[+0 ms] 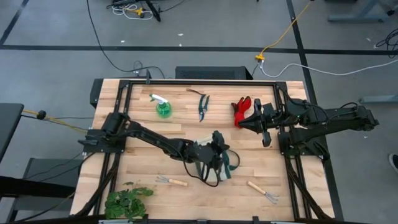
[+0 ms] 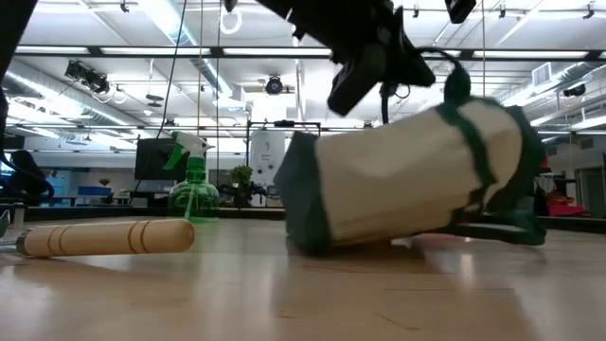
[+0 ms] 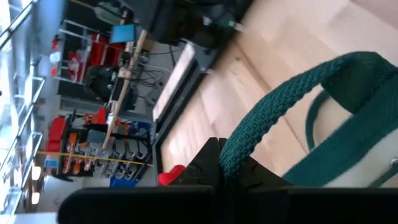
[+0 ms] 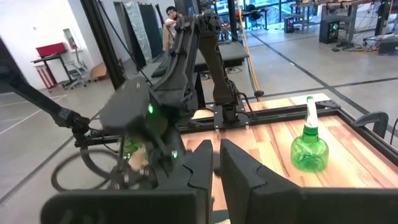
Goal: Pick & Place Garden tools in Gardening bag
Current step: Prepare the green gardening bag
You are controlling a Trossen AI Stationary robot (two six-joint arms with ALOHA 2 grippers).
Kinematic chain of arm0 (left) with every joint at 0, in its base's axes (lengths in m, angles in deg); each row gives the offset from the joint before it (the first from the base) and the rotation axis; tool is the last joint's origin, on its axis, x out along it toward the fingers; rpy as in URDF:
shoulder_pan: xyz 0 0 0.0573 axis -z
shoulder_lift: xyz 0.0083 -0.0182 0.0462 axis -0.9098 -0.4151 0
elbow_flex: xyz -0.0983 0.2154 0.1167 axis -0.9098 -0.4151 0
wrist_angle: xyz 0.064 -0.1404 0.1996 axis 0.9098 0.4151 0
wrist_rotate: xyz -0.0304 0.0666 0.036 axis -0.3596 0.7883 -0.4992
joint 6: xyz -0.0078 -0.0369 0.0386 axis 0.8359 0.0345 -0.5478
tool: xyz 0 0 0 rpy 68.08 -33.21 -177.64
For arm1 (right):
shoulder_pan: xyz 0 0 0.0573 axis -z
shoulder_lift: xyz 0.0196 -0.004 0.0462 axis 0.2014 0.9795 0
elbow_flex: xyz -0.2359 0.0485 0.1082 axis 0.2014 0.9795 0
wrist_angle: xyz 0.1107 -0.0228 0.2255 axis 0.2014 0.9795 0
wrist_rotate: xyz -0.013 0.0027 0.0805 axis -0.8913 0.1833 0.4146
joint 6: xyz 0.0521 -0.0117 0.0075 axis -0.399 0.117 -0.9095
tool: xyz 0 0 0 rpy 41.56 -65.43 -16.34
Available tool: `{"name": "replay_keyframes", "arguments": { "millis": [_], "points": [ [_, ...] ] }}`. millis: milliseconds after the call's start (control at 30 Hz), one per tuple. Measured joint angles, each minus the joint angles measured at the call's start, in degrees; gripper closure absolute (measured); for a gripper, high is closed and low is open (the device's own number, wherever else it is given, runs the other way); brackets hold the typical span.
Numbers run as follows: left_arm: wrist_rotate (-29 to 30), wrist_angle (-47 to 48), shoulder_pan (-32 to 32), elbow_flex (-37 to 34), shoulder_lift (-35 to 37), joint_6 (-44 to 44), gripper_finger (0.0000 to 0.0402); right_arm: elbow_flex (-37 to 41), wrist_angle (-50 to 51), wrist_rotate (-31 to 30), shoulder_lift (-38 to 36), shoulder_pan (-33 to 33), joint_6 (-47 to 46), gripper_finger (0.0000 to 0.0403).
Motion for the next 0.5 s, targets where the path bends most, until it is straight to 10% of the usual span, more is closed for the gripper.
{"name": "replay_keyframes", "arguments": {
  "millis": [500],
  "points": [
    [3.31,-0.8,-0.03,0.0,4.43,-0.37,0.0399,-0.01,2.67,0.0,-0.02,0.01,-0.13,0.0369]
  ]
}}
